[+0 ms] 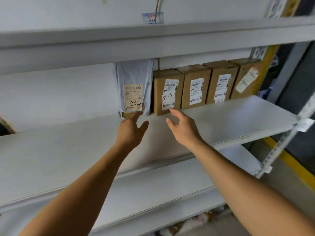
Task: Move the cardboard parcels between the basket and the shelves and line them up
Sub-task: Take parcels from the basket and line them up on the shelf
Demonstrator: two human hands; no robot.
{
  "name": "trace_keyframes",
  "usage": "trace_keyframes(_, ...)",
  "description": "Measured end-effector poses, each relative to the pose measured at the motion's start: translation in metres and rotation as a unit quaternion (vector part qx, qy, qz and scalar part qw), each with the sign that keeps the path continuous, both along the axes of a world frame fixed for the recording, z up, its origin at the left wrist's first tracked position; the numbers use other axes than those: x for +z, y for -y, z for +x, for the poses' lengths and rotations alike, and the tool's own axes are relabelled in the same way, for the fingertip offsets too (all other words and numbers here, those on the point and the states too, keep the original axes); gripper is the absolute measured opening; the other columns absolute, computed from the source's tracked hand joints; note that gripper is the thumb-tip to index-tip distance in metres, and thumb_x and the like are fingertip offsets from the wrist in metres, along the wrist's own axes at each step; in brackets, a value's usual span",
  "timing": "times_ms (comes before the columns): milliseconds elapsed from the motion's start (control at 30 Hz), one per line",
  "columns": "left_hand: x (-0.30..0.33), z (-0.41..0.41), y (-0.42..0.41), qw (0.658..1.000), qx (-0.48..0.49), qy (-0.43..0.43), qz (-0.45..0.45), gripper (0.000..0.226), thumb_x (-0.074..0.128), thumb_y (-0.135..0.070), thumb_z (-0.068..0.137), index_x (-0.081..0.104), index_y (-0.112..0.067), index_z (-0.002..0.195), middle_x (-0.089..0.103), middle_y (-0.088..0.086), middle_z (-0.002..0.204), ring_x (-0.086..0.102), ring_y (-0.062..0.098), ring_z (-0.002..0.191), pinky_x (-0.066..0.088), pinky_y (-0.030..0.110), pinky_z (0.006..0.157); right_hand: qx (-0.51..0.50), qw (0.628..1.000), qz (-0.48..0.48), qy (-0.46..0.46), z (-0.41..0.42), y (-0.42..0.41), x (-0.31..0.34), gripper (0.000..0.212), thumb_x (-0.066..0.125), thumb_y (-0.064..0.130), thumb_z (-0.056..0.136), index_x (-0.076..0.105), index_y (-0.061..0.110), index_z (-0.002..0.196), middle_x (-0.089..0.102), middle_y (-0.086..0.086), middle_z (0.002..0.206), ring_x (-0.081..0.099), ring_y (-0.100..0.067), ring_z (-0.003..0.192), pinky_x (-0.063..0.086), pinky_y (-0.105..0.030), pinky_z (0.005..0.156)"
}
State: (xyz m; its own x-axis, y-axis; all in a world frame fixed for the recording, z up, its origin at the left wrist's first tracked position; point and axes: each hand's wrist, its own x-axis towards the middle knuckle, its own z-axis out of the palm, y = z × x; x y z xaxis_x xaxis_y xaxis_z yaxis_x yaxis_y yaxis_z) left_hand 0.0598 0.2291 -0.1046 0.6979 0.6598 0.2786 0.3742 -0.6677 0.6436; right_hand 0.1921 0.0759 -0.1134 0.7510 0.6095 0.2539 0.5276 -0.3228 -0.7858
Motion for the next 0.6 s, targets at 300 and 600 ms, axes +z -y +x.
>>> trace_keyframes(300,-0.012,-0.001,0.104,0.979,-0.194,0.008,0.064,0.047,0.068,-0.035,0.101,0.062,-0.017,0.144,0.065,0.007,0.143,0.069,0.031,0.114,0.049,0.037,0.106,-0.143,0.989,-0.04,0.014,-0.063,0.151,-0.009,0.047,0.062,0.03,0.106,0.054,0.02,0.152,0.056,0.002,0.153,0.05,-0.014,0.142,0.037,-0.018,0.107)
trace_keyframes(600,-0.053,0.016,0.274,0.935,-0.353,-0.037,0.02,0.046,0.065,-0.036,0.102,0.06,-0.019,0.145,0.066,0.007,0.14,0.061,0.027,0.129,0.048,0.038,0.11,-0.315,0.944,-0.083,-0.052,-0.116,0.337,-0.053,0.047,0.06,0.036,0.106,0.055,0.026,0.152,0.063,0.002,0.145,0.063,-0.017,0.125,0.037,-0.011,0.093)
